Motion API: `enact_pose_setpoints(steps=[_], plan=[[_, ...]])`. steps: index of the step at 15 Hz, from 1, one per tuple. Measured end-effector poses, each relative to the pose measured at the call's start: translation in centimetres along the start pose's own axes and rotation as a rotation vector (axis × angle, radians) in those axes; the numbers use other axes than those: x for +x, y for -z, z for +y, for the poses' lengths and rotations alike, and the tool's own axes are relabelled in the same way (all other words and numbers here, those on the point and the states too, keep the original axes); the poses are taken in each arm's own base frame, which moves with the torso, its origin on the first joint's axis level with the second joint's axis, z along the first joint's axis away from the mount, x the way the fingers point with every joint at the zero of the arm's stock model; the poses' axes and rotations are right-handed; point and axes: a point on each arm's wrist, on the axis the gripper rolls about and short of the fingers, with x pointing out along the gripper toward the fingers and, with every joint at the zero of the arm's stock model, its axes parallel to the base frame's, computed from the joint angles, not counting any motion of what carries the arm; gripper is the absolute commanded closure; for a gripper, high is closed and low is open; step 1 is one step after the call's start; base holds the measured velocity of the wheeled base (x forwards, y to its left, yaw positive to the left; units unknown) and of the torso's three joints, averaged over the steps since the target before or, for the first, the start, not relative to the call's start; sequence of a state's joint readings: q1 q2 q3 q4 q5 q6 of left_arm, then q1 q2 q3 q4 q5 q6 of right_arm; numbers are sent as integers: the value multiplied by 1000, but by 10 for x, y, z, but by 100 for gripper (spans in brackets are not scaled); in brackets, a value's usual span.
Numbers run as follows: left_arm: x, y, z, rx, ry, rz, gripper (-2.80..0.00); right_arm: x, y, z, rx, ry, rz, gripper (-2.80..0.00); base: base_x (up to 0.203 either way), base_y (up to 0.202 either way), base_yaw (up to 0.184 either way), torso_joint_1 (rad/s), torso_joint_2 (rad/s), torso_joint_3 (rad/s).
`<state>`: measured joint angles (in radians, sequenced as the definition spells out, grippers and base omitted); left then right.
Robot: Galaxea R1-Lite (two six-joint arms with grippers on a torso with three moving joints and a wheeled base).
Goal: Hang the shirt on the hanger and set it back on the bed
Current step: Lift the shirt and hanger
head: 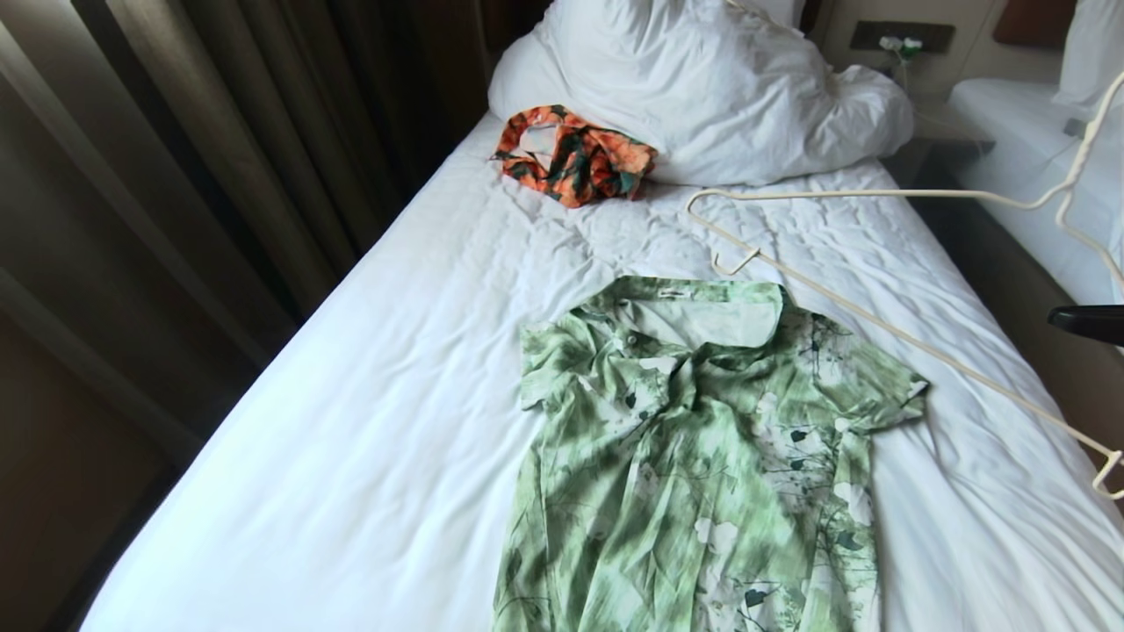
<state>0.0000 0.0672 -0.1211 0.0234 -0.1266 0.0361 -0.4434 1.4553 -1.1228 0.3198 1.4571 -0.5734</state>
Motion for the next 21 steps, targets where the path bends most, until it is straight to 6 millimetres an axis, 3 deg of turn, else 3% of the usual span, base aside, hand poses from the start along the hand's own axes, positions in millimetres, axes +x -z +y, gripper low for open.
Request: enact_pose_setpoints(steps=[4,7,10,13,17,21], plan=[[24,-38,-1,-37,267,113,0,1,1,-11,-19,5,0,0,0,0,0,0,0,0],[68,-64,1,-132,439,257,0,2,6,-22,-21,7,0,0,0,0,0,0,0,0],[130,-80,-3,-250,579,366,0,3,6,-31,-41,35,15,0,0,0,0,0,0,0],[202,-83,-19,-346,669,446,0,3,5,-36,-42,40,16,0,0,0,0,0,0,0],[304,-89,-57,-469,713,449,0,6,5,-40,-43,30,17,0,0,0,0,0,0,0],[388,-80,-100,-527,683,442,0,8,6,-42,-37,25,18,0,0,0,0,0,0,0]])
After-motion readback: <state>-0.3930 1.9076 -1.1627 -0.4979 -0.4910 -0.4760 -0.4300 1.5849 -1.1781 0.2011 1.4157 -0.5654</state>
